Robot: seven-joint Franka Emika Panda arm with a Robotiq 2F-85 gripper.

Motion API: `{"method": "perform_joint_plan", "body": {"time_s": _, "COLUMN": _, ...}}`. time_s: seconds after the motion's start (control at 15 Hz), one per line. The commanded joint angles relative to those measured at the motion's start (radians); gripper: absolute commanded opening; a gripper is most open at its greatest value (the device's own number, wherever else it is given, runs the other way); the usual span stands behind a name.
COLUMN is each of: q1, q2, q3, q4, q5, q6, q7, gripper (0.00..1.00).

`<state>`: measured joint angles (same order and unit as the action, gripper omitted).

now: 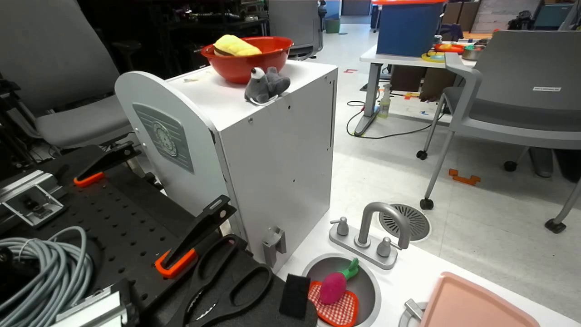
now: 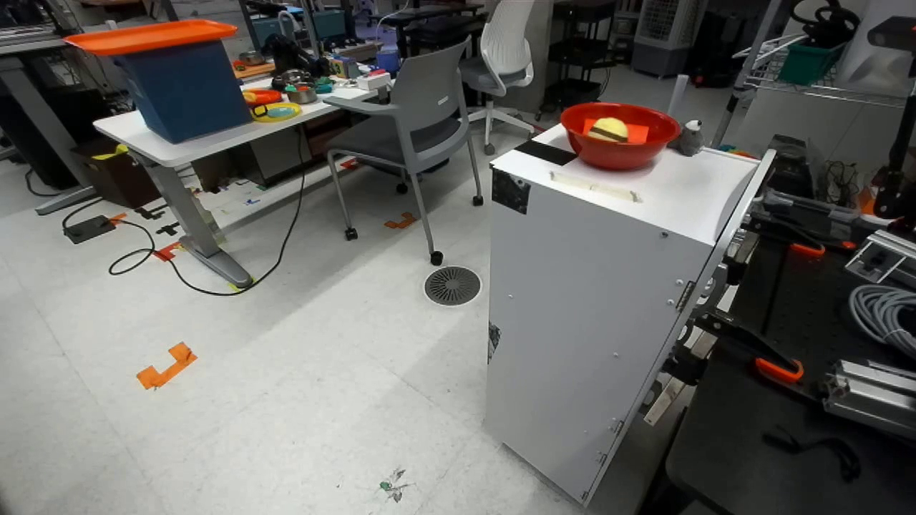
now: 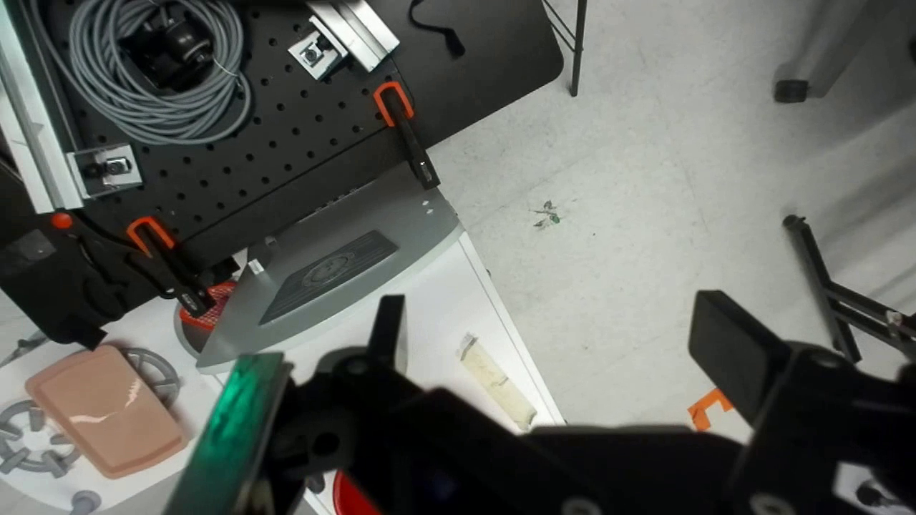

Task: Remove the yellow plushy from the red bowl and put it on top of the shelf

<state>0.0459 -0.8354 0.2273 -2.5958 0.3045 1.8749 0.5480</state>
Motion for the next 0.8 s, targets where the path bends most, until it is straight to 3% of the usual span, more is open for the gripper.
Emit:
{"method": "perform_joint_plan", "body": {"time_s": 0.0, "q1": -0.020, "q2": -0.065, "q3": -0.028, "q4": -0.035, "q5": 0.000, "q6": -0.061, "q7": -0.012, "gripper": 1.00}}
{"method": "perform_joint_plan", "body": {"time_s": 0.6, "q1": -0.039, "q2": -0.041, "q3": -0.005, "q4": -0.031, "q5": 0.018, "q6": -0.040, "q7": 0.015, "gripper": 1.00}}
{"method": "perform_joint_plan", "body": {"time_s": 0.73, "q1": -0.042, "q2": -0.026, "q3": -0.034, "q4": -0.026, "q5": 0.040, "q6": -0.050, "q7": 0.015, "gripper": 1.00}}
